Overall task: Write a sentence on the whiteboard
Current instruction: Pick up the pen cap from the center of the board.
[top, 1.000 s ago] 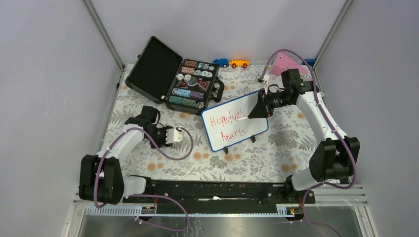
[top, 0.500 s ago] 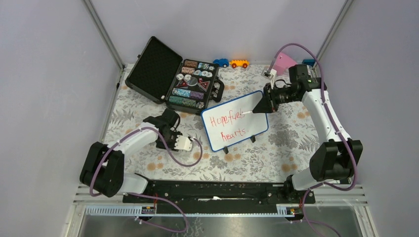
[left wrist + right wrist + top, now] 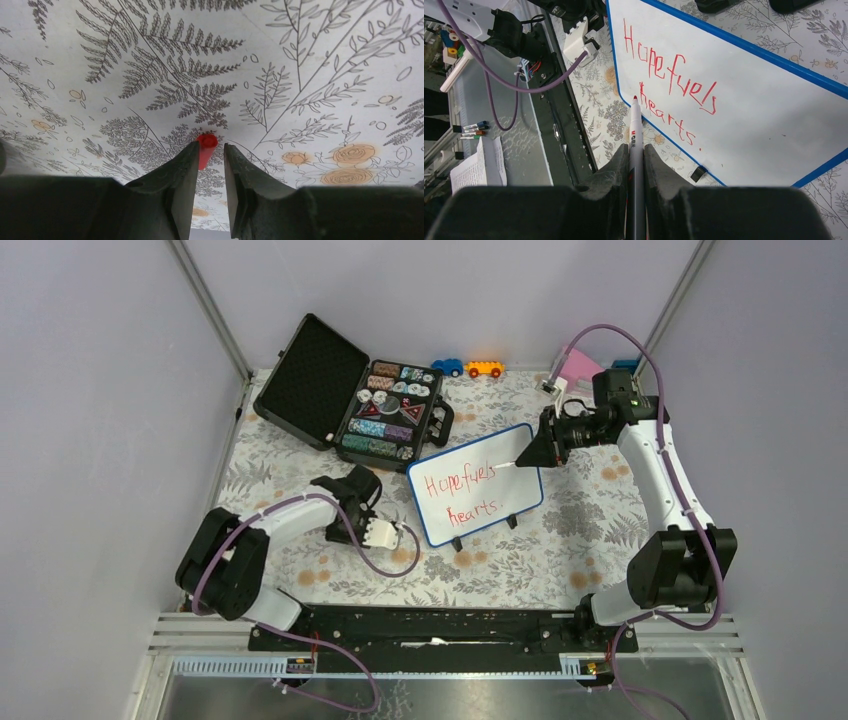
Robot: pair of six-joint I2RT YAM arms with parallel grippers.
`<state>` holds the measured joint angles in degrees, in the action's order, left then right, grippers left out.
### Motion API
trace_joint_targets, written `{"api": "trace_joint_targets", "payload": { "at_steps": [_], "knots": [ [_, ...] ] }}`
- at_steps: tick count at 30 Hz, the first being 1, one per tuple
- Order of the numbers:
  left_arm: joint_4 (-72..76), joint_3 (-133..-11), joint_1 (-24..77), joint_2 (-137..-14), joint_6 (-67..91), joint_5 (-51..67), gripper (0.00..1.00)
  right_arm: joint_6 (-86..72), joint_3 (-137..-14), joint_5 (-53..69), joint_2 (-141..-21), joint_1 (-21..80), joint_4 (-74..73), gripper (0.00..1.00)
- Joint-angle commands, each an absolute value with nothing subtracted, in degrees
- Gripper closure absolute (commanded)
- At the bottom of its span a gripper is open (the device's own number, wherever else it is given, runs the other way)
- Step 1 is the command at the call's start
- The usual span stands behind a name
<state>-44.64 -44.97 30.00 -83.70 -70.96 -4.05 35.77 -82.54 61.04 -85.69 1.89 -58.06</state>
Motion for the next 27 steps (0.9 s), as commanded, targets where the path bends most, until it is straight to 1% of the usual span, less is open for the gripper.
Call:
{"api": "trace_joint_targets", "payload": {
  "at_steps": [1,5,7,16,20,27],
  "knots": [
    [-41.6,-44.4,30.7,-85.1,-70.0,-5.7,0.69,36.7,-84.7,62.8,-83.7,1.3,-59.3,1.0],
    [-40.6,-44.3,30.8,-86.4,-69.3,-5.4,0.78,36.5,-85.2,62.7,-83.9,1.4,-59.4,1.0],
    [-40.5,-44.2,30.8,-86.8,-68.9,-5.5,0.78,36.3,-85.4,62.8,-84.1,1.3,-59.4,1.0],
    [-39.3,-41.8,30.9,-85.5,-68.7,-7.3,0.69,35.8,-86.6,63.7,-84.9,1.4,-59.7,1.0],
    [-39.3,-41.9,30.6,-85.5,-68.3,-8.7,0.68,35.8,-86.6,63.6,-84.7,1.4,-59.9,1.0],
    [-41.1,-42.8,30.3,-88.0,-66.5,-11.7,0.62,36.2,-86.0,63.1,-84.1,1.3,-59.8,1.0]
  ]
}}
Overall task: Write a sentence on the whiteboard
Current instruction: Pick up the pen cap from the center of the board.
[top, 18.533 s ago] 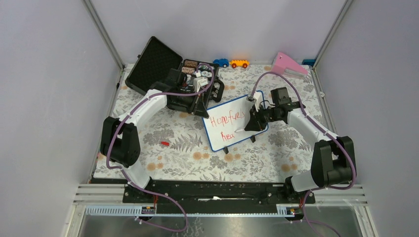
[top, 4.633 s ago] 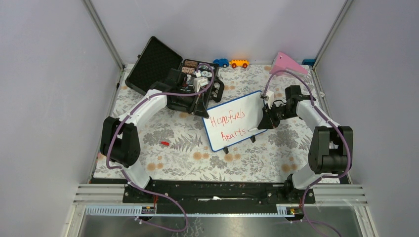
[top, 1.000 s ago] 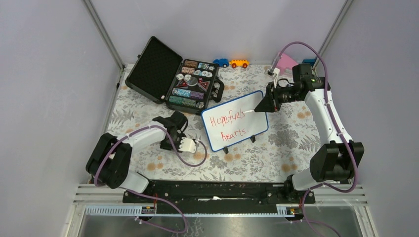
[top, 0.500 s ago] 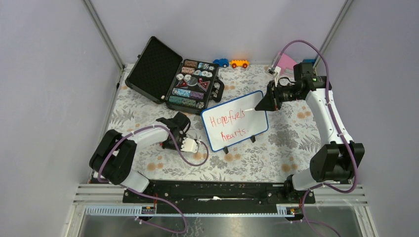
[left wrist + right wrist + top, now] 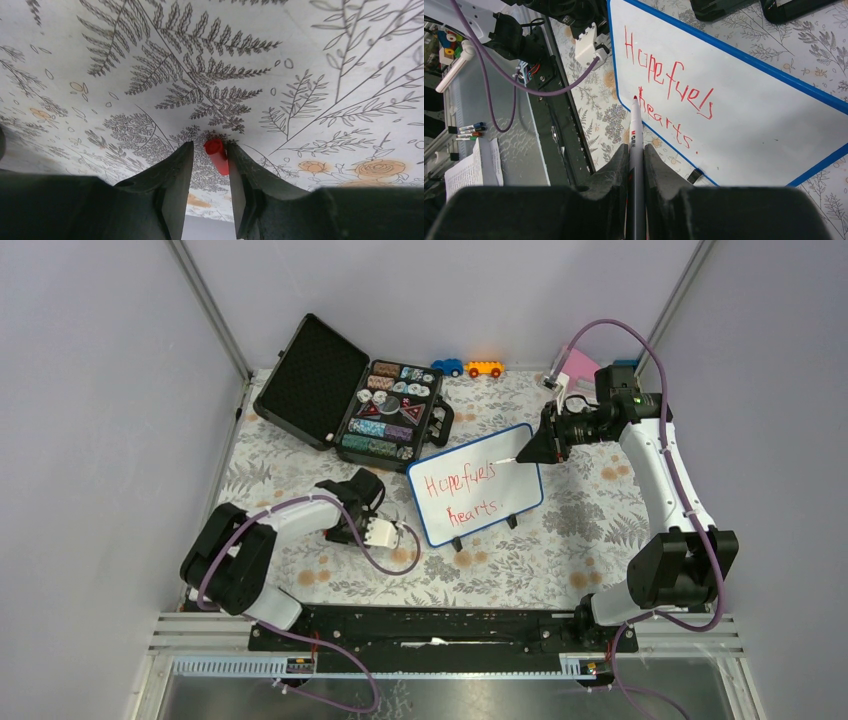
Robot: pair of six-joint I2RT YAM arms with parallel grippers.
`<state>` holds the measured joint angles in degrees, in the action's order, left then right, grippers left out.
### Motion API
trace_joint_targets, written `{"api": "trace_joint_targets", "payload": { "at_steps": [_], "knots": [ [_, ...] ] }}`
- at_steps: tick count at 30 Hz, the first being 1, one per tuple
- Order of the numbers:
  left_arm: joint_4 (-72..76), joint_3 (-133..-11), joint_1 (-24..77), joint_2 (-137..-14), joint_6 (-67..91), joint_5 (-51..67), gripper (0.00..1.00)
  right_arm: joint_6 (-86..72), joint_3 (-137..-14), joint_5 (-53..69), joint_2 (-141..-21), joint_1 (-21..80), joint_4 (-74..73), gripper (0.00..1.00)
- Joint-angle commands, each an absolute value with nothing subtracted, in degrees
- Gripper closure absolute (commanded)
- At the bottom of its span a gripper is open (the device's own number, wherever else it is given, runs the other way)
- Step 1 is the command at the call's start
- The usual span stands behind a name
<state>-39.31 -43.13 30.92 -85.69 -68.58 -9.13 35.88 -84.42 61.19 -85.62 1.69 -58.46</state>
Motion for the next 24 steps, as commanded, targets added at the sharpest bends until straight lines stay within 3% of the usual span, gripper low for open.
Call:
{"api": "trace_joint_targets", "payload": {
  "at_steps": [1,6,10,14,24],
  "knots": [
    [-41.8,-43.5,30.4,-88.5,-65.7,-11.8,0.62,36.3,-86.0,63.1,-84.2,1.4,-59.8,1.0],
    [-42.5,-46.0,30.5,-90.0,-63.0,-10.7,0.67,36.4,-85.9,63.2,-84.5,1.3,-59.5,1.0],
    [-43.4,-47.1,30.7,-92.0,-59.7,-9.9,0.81,36.3,-86.1,63.2,-84.8,1.4,-59.5,1.0],
    [-45.0,-49.1,30.3,-91.7,-54.8,-6.2,1.0,35.3,-85.6,63.3,-84.9,1.4,-58.5,1.0],
    [-62.3,-76.2,20.9,-86.0,-39.3,24.4,1.0,22.4,-90.0,63.5,-85.7,4.3,-48.9,1.0]
  ]
}}
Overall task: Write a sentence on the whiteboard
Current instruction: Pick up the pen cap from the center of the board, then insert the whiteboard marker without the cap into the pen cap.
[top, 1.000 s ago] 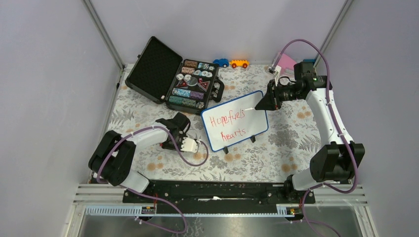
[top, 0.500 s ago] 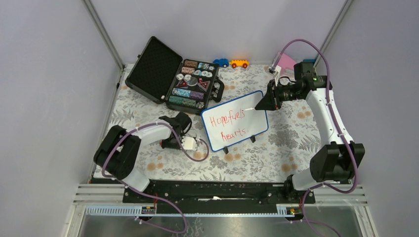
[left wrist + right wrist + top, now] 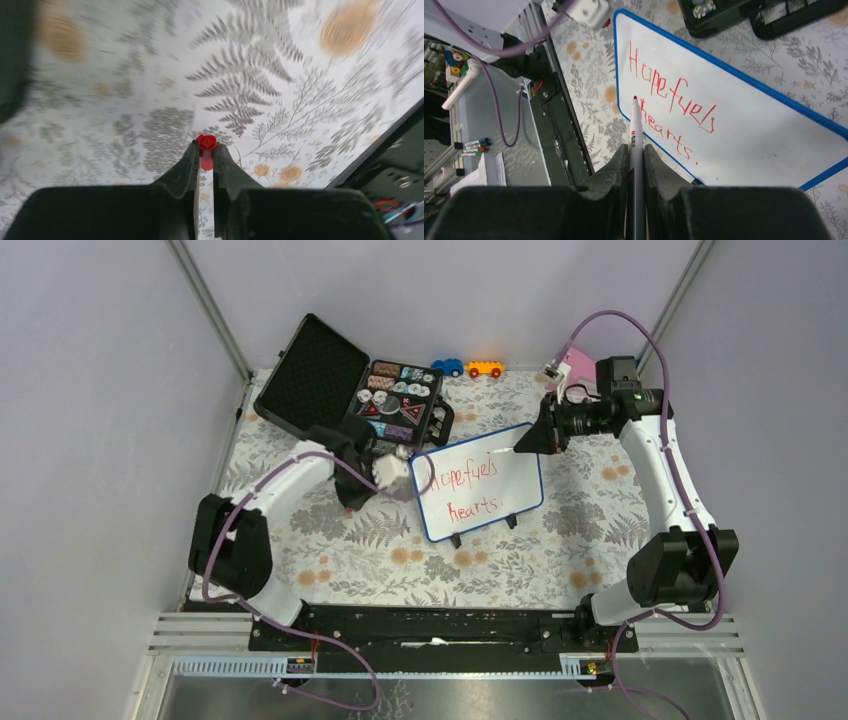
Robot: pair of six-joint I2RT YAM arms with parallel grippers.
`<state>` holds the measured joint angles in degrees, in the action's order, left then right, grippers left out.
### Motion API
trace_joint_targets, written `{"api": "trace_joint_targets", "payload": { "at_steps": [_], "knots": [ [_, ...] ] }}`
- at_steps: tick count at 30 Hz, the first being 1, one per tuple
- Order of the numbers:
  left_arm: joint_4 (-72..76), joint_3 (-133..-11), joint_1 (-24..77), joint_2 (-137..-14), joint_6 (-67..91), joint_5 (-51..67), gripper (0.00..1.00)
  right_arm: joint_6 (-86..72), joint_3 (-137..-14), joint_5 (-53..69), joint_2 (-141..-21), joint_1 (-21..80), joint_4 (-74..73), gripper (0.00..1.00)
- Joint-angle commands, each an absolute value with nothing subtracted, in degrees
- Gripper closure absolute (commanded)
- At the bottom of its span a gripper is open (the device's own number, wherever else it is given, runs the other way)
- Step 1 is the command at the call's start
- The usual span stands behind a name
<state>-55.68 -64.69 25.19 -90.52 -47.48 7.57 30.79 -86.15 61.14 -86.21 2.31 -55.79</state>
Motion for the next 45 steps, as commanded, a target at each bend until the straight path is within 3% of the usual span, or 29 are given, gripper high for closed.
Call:
{"api": "trace_joint_targets", "payload": {
  "at_steps": [1,7,12,15,19,23,33,36,45],
  "knots": [
    [-62.8,-79.2,19.6,-85.3,-37.7,28.7,1.0,20.0,-90.5,64.3,-86.2,4.9,-47.3,1.0],
    [-51.8,-88.7,14.0,-78.9,-20.5,40.1,1.0,1.7,-93.2,72.3,-89.0,8.5,-34.6,1.0],
    [-41.4,-95.8,10.1,-76.2,-2.7,42.9,1.0,-26.5,-84.1,71.8,-83.9,9.1,-0.8,1.0],
    [-25.2,-93.7,5.0,-75.2,19.0,50.0,1.0,-41.2,-83.8,71.0,-86.9,11.1,16.9,1.0],
    [7.5,-82.2,0.4,-73.9,53.4,54.2,1.0,-42.7,-87.9,65.3,-90.5,12.8,18.4,1.0],
    [34.2,-71.3,-3.3,-74.8,84.5,49.5,1.0,-43.5,-88.7,57.8,-90.6,13.3,21.9,1.0],
    [28.2,-64.5,-3.4,-73.4,99.0,43.3,1.0,-30.6,-94.3,42.6,-93.1,23.1,11.8,1.0],
    [25.0,-61.6,-3.9,-72.3,102.2,42.3,1.0,-25.5,-97.6,29.3,-94.1,28.5,3.7,1.0],
    [23.1,-57.9,-5.2,-70.3,104.6,41.6,1.0,-16.5,-101.4,22.5,-95.8,37.8,-2.9,1.0]
  ]
}}
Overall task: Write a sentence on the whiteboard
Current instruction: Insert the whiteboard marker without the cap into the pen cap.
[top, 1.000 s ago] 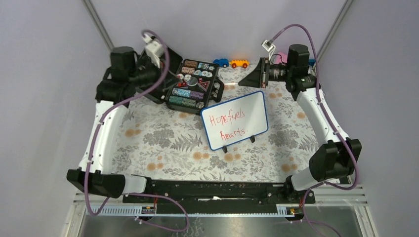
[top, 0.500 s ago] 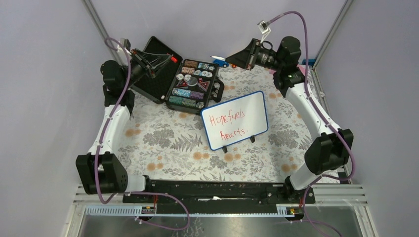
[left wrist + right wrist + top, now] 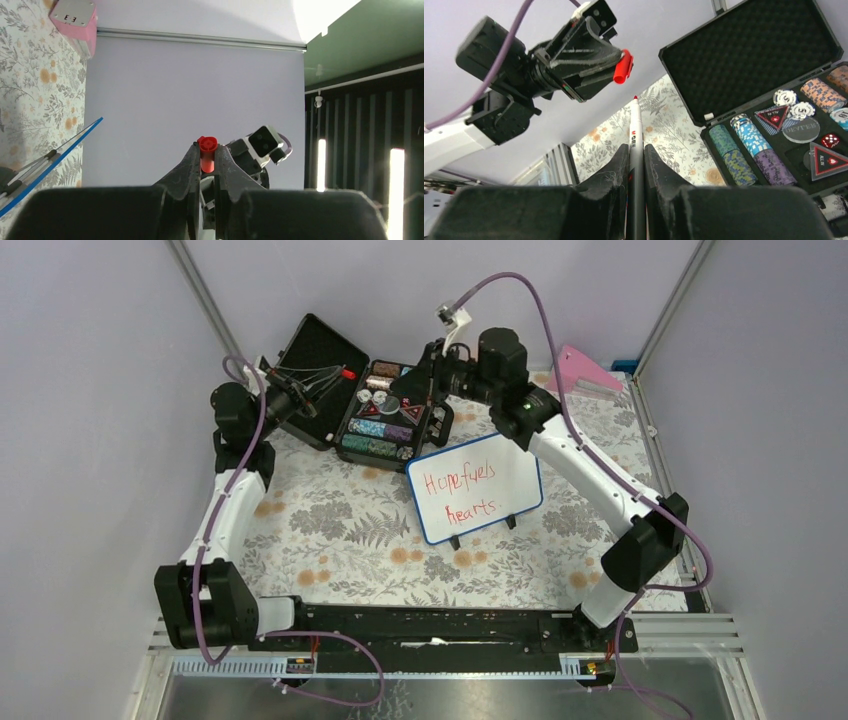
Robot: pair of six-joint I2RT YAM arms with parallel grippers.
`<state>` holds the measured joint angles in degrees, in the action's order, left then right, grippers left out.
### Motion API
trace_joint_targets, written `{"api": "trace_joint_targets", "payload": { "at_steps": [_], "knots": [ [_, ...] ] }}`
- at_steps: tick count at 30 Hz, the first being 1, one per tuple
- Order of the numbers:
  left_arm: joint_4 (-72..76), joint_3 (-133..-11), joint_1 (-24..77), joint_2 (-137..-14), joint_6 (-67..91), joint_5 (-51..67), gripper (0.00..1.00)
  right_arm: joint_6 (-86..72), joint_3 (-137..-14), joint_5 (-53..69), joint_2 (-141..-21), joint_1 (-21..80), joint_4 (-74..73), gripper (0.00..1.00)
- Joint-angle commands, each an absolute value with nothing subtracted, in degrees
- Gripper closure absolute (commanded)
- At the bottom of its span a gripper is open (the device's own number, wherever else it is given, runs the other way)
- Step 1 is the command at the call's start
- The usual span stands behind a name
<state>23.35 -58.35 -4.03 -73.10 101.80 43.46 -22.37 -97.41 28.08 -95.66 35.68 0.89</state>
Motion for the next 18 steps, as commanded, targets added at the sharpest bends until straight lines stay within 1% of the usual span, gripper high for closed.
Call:
{"api": "trace_joint_targets", "payload": {
  "at_steps": [1,8,18],
  "knots": [
    [22.5,-57.6,-5.3,-70.3,104.7,41.5,1.0,-16.3,-101.9,22.1,-96.1,38.3,-3.6,1.0],
    [21.1,-54.3,-5.4,-70.3,104.9,40.2,1.0,-13.1,-105.0,18.3,-97.6,41.2,-6.6,1.0],
    [19.8,-54.8,-5.4,-70.4,104.9,40.1,1.0,-11.7,-106.8,19.1,-98.3,42.8,-8.0,1.0]
  ]
}}
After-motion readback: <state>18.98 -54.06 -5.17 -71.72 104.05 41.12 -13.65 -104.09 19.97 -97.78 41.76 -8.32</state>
